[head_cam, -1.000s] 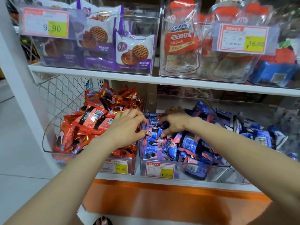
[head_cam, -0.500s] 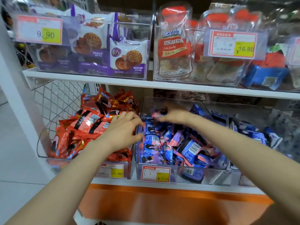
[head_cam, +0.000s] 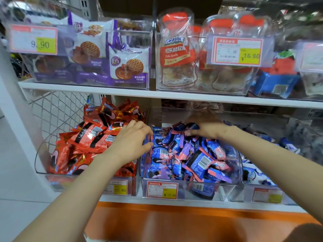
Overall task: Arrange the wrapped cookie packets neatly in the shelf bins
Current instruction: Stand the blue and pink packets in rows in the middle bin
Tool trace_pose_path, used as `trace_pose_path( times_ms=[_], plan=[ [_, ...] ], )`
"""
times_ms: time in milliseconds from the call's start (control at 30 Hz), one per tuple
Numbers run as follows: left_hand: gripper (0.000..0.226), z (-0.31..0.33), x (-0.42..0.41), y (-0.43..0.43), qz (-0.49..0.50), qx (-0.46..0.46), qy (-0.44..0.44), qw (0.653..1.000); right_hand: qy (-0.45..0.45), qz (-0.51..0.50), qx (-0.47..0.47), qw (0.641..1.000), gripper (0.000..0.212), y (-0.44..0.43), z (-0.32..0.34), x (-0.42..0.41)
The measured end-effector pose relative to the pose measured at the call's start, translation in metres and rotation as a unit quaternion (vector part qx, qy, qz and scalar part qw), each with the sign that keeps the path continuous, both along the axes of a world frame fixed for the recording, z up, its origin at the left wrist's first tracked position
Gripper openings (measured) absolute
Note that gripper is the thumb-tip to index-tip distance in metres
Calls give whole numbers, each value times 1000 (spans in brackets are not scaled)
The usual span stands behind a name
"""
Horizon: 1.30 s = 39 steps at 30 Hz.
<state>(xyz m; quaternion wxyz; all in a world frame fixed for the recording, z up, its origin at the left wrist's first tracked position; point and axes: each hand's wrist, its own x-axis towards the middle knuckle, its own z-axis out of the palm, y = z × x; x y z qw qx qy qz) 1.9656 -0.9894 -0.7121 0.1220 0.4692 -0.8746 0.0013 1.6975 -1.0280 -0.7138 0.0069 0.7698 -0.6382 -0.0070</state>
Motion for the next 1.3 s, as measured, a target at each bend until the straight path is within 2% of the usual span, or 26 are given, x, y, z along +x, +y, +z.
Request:
trace_pose_path(
  times_ms=[67, 167, 267, 367, 500, 800, 933, 1067, 1200, 1300],
  plan=[
    [39, -2, 1, 1, -9, 2, -6, 1000, -25, 50, 2, 998, 55, 5, 0, 15],
    [42, -5, 5, 0, -26, -2, -31, 999, 3, 175, -5, 984, 51, 22, -2, 41],
    [46, -7, 7, -1, -33, -4, -36, 999, 98, 264, 52, 958, 61, 36, -15, 66],
    [44, -8, 9, -1, -41, -8, -34, 999, 170, 300, 111, 932, 69, 38, -39, 80],
    [42, -8, 9, -3, -50, -11, -32, 998, 164, 303, 73, 936, 61, 30, -55, 84],
    [43, -9, 8, -4, -48, -9, -46, 998, 135, 227, 37, 964, 62, 27, -57, 74],
    [42, -7, 6, -2, -43, -2, -49, 998, 149, 232, 44, 960, 70, 30, -58, 72],
    [41, -4, 2, -1, -28, 1, -43, 999, 98, 233, 68, 965, 65, 35, -63, 82],
    [37, -1, -1, -3, -16, 3, -38, 999, 142, 238, 58, 959, 61, 36, -67, 90],
    [37, -2, 0, -4, -14, 11, -38, 999, 147, 231, 79, 959, 69, 33, -55, 77]
  ],
)
